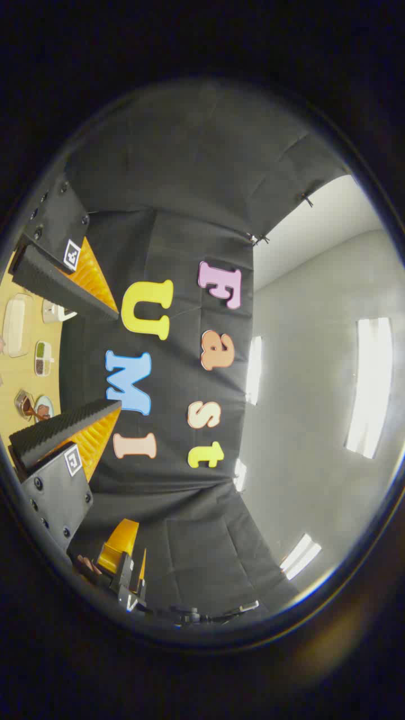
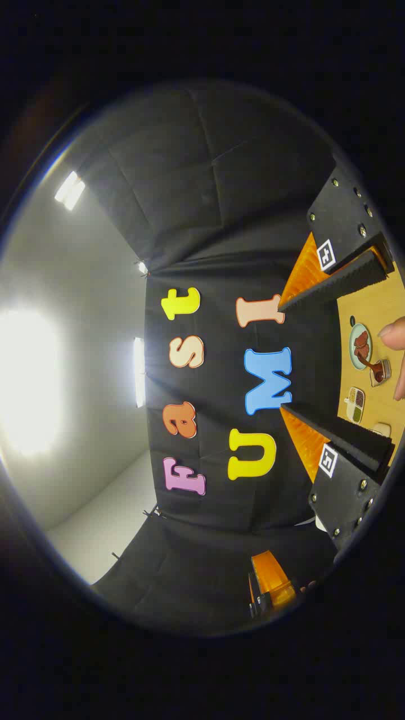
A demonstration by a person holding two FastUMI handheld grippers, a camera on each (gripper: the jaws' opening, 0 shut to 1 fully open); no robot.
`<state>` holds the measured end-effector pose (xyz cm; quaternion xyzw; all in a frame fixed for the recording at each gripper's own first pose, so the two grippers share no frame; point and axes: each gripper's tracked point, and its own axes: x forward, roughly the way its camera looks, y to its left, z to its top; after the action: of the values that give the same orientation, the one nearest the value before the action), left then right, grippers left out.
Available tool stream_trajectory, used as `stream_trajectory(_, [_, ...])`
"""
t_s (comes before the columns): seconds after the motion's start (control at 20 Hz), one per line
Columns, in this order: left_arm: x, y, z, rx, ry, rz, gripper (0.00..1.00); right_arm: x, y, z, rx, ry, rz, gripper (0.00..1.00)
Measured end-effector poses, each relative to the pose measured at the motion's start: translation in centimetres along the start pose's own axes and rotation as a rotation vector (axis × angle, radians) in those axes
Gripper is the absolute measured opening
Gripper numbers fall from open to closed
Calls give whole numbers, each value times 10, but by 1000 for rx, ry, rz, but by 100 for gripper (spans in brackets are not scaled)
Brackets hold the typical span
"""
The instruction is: Close the left gripper, press the button to open the rice cooker; take a wooden spoon from the chopstick holder with the right hand, scoop a spoonful of rice and pour it into the rice cooker, then put the wooden spoon back into the chopstick holder.
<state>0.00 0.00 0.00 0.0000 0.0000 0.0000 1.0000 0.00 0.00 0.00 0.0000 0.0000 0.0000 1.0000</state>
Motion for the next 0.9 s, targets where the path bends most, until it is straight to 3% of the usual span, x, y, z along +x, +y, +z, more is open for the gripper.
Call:
stream_trajectory(0.1, [-2, 1, -6, -1, 11, 8, 96, -2, 3, 5, -3, -28, 20, 96])
stream_trajectory(0.2, [-4, 2, -6, 7, 15, 15, 92, -4, 6, 17, 2, -72, 34, 96])
stream_trajectory(0.4, [-6, 0, -8, 12, 18, 39, 96, -1, 8, 4, -49, -53, 58, 96])
stream_trajectory(0.5, [-3, -4, -8, 17, 23, 46, 93, 1, 9, 3, -71, -50, 76, 96])
stream_trajectory(0.7, [1, -13, -16, 39, 37, 67, 99, 3, 5, 4, -122, -80, 109, 95])
stream_trajectory(0.75, [2, -14, -17, 46, 41, 77, 93, 3, 5, -1, -134, -76, 120, 96])
stream_trajectory(0.8, [3, -16, -17, 51, 47, 87, 99, 5, 4, -5, -145, -69, 129, 95])
stream_trajectory(0.9, [4, -19, -20, 70, 56, 103, 96, 7, 3, -12, -158, -60, 153, 96])
